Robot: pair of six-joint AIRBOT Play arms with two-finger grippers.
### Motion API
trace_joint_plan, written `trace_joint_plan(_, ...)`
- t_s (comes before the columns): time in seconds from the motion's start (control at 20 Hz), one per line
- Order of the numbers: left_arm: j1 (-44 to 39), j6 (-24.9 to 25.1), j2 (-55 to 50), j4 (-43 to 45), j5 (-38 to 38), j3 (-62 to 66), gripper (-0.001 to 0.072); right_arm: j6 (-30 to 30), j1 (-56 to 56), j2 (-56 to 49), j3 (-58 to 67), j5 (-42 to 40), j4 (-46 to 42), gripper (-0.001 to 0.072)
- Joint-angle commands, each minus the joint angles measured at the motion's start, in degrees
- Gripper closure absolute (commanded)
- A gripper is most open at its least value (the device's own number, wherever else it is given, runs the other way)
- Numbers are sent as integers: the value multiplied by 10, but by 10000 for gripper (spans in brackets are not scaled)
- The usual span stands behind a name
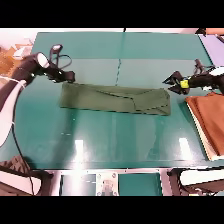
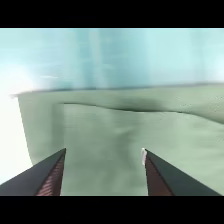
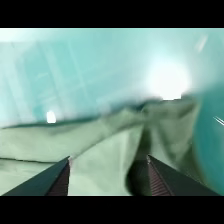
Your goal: Fold the shirts.
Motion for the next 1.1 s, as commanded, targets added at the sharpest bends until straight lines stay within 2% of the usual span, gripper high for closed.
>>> trace_joint_plan(0.0,51,-2,-12,27,-133,93,145,-95,-56,-10,43,99,-11,98)
trace_joint_plan(0.15,97,-15,-12,0,-202,111,145,-175,-71,-11,-3,121,-33,61)
trace_joint_plan(0.2,104,-15,-13,-5,-214,110,145,-199,-69,-14,-22,118,-31,14)
trace_joint_plan(0.3,105,-19,-13,-7,-224,110,145,-231,-65,-34,-40,116,-28,12)
trace_joint_plan(0.45,104,-19,-13,-32,-225,110,145,-256,-65,-72,-38,116,14,13)
trace_joint_plan(0.8,104,-27,-13,-38,-218,110,146,-256,-65,-137,-21,105,15,17)
trace_joint_plan(0.9,104,-28,-13,-54,-212,110,147,-251,-57,-152,-15,105,15,65)
trace_joint_plan(1.0,103,-26,-14,-91,-208,110,147,-250,-41,-165,-11,99,15,221)
trace_joint_plan(1.05,103,-20,-15,-115,-206,110,181,-244,-30,-171,-11,91,14,280)
